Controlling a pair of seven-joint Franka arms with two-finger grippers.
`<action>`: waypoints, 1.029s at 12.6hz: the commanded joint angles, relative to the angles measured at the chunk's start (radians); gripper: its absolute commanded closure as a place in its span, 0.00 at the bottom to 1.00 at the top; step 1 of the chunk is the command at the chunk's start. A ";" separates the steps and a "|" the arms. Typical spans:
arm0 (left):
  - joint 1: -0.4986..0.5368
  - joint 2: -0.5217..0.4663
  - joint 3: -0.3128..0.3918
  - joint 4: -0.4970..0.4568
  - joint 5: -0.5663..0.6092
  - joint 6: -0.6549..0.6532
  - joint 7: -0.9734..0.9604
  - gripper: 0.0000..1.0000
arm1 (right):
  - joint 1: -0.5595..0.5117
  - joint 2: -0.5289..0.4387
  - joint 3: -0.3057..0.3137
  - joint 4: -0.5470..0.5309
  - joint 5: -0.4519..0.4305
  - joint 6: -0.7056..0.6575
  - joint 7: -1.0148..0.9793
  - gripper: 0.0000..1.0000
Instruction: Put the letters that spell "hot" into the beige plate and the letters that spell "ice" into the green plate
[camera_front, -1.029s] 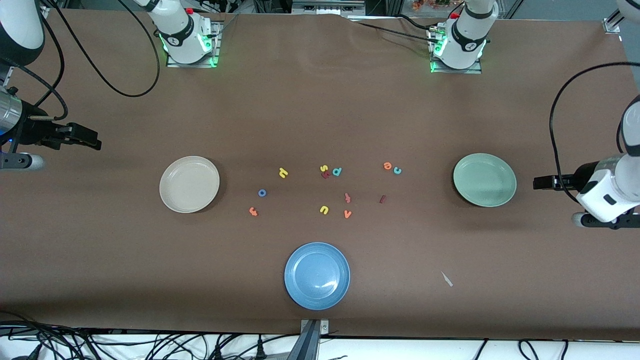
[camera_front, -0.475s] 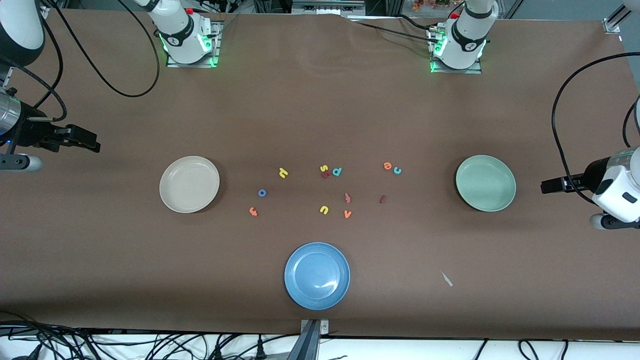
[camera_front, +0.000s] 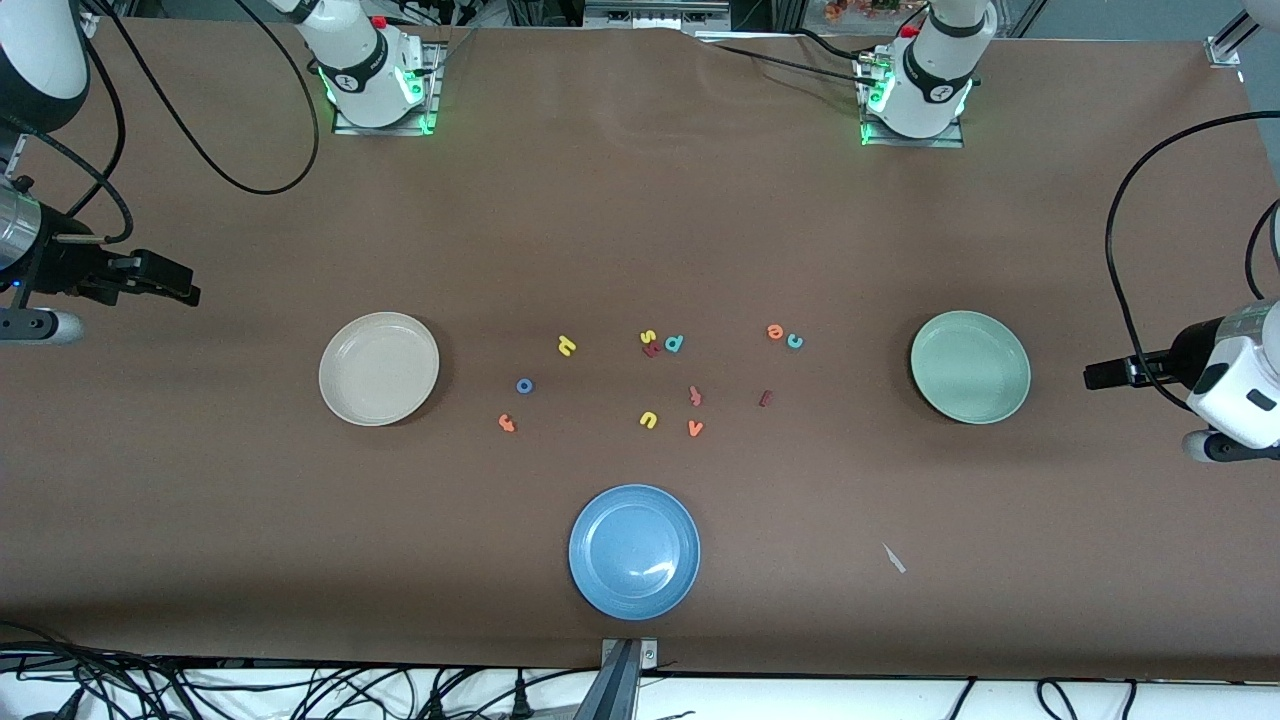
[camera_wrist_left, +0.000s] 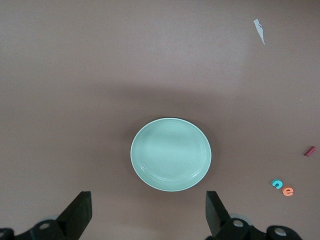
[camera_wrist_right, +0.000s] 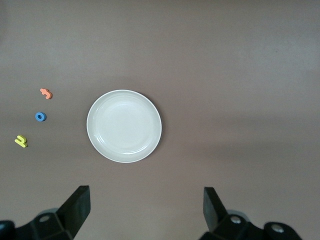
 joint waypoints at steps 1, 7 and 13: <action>-0.005 0.013 0.001 0.028 -0.013 -0.017 0.004 0.00 | -0.008 0.008 0.007 0.020 -0.003 -0.003 -0.007 0.00; -0.029 0.013 -0.002 0.023 -0.011 -0.017 0.000 0.00 | -0.010 0.008 0.005 0.020 -0.003 -0.002 -0.009 0.00; -0.019 0.021 -0.001 0.023 -0.011 0.006 0.033 0.00 | -0.010 0.008 0.005 0.020 -0.002 -0.002 -0.009 0.00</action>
